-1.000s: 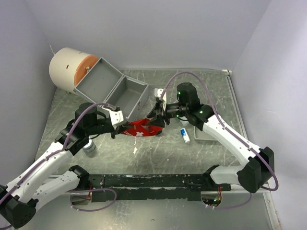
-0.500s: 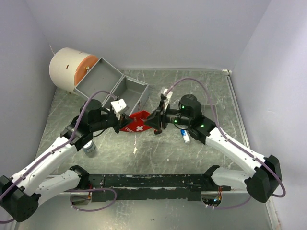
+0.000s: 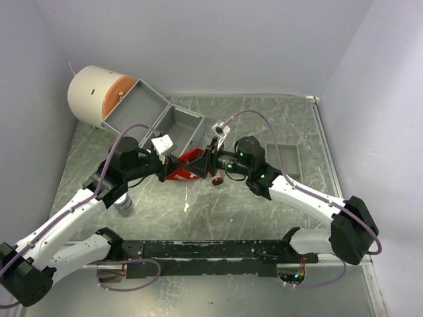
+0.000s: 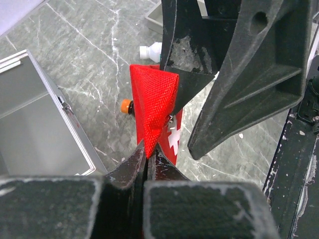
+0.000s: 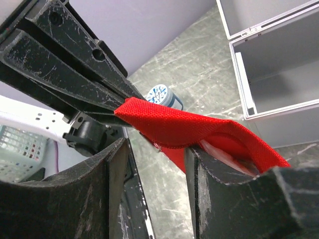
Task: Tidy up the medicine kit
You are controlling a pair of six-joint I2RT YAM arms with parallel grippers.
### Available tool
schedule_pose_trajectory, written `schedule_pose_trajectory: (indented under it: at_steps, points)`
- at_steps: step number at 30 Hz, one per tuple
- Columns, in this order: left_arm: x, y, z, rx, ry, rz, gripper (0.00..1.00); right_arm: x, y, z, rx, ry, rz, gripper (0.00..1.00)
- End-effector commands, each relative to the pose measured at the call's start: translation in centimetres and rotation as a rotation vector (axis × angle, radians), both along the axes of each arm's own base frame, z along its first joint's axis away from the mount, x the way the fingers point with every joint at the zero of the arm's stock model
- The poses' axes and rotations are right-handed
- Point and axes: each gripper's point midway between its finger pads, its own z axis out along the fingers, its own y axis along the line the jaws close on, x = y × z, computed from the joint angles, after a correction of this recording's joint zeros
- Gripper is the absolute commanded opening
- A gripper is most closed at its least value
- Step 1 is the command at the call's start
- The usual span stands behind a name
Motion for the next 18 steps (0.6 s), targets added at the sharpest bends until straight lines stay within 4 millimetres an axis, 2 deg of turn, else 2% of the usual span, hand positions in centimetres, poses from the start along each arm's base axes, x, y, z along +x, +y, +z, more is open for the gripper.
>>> schedule_pose_trajectory:
  at_steps: [1,5,10,15,18]
  points:
    - [0.0,-0.7,2.7,-0.042,-0.077,-0.039,0.07,0.9,0.7,1.5,0.099,0.001,-0.04,0.49]
    - [-0.1,-0.6,2.7,-0.035,-0.08,-0.04,0.07,0.9,1.0,1.8,0.125,0.002,-0.039,0.47]
    - [-0.1,-0.4,2.6,-0.025,-0.081,-0.04,0.07,1.6,0.6,1.8,0.127,0.01,-0.098,0.38]
    - [-0.2,-0.5,2.5,-0.028,-0.072,-0.04,0.07,1.8,0.2,2.2,0.128,0.005,-0.118,0.13]
    - [0.0,-0.5,2.6,-0.036,-0.067,-0.028,0.07,1.8,0.0,1.7,0.105,0.008,-0.13,0.0]
